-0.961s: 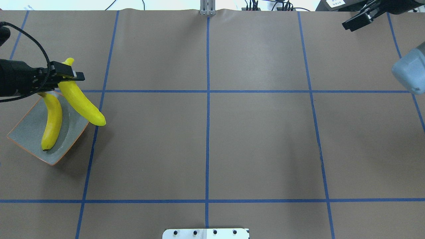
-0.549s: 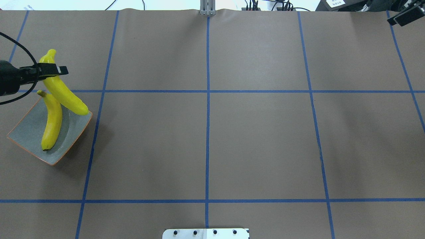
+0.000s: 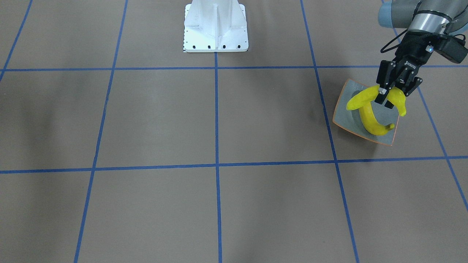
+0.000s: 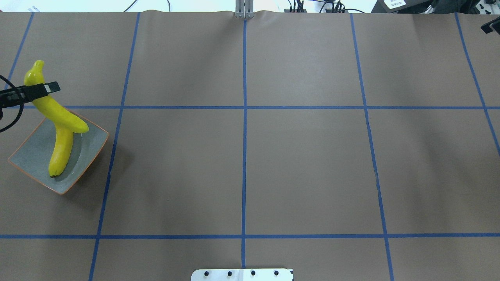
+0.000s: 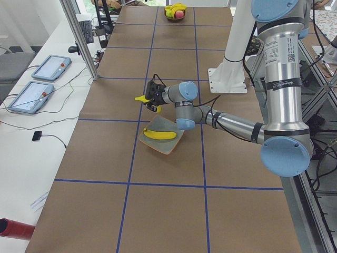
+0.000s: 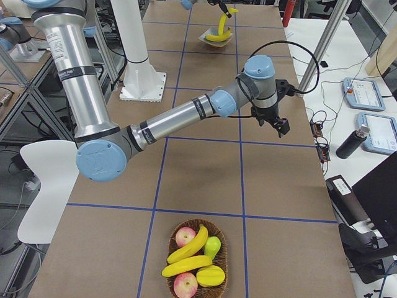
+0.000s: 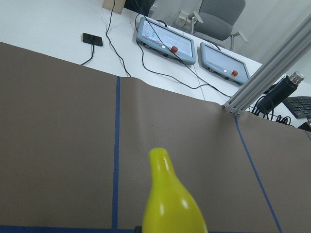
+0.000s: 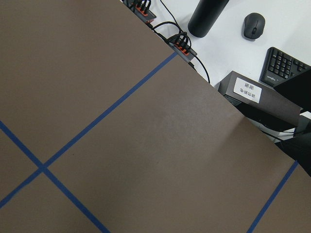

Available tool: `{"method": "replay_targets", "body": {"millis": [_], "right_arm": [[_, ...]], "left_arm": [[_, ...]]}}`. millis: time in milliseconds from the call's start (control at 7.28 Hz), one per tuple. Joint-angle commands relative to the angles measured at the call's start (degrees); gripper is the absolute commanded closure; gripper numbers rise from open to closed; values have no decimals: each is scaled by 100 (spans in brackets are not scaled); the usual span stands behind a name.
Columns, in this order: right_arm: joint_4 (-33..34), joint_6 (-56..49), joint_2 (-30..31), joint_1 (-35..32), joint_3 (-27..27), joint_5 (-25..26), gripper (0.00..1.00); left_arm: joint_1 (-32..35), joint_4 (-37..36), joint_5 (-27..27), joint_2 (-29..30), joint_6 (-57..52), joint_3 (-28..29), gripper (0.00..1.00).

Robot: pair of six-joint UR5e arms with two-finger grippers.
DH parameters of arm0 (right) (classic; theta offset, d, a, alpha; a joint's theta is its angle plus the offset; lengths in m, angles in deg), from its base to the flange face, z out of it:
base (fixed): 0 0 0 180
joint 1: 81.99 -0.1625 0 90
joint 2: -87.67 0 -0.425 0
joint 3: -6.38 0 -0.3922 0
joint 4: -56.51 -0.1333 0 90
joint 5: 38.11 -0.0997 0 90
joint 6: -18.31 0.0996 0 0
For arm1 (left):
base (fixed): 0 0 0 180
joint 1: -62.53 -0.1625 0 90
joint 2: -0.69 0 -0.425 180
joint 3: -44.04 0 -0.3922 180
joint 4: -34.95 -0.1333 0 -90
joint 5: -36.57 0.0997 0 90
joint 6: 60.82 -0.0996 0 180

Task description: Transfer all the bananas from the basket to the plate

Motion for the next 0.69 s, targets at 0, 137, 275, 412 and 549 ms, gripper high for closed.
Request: {"method": "replay_targets", "body": {"millis": [0, 137, 275, 412, 549], "right_arm": [[-3, -5, 15, -12, 1, -1, 0], [-12, -5, 15, -12, 1, -1, 0], [-12, -5, 7, -20, 1, -1, 0], [-12, -5, -11, -21, 1, -1, 0], [-12, -5, -20, -21, 1, -1, 0]], "left_arm": [[-292, 484, -30, -30, -72, 591, 100], [-294, 1192, -179, -4, -55, 1152, 100], [-294, 1869, -763, 118, 24, 1540, 100], [-285, 1962, -995, 137, 224, 1579, 100], [-285, 1972, -998, 146, 305, 1579, 55]]}}
